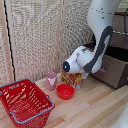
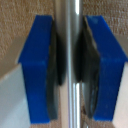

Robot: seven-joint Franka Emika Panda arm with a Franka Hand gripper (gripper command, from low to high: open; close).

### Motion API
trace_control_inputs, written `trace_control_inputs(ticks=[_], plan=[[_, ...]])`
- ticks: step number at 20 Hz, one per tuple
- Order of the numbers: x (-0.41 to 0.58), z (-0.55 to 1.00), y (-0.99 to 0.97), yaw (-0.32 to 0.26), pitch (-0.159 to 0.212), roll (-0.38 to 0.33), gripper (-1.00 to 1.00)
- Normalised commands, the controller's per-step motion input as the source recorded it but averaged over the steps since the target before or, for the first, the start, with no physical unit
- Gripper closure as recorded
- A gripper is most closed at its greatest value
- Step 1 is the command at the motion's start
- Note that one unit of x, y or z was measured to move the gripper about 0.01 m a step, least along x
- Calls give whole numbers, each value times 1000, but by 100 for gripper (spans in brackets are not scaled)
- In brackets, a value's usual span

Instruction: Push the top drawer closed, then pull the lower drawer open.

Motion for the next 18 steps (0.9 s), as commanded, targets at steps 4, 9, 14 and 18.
trace_control_inputs(ticks=[4, 9, 14, 18], plan=[[186, 411, -20, 5, 0, -2, -100], [118, 631, -148, 5, -2, 0, -100], [116, 746, -17, -26, -34, 54, -100], [195, 399, 109, -70, -5, 136, -100]])
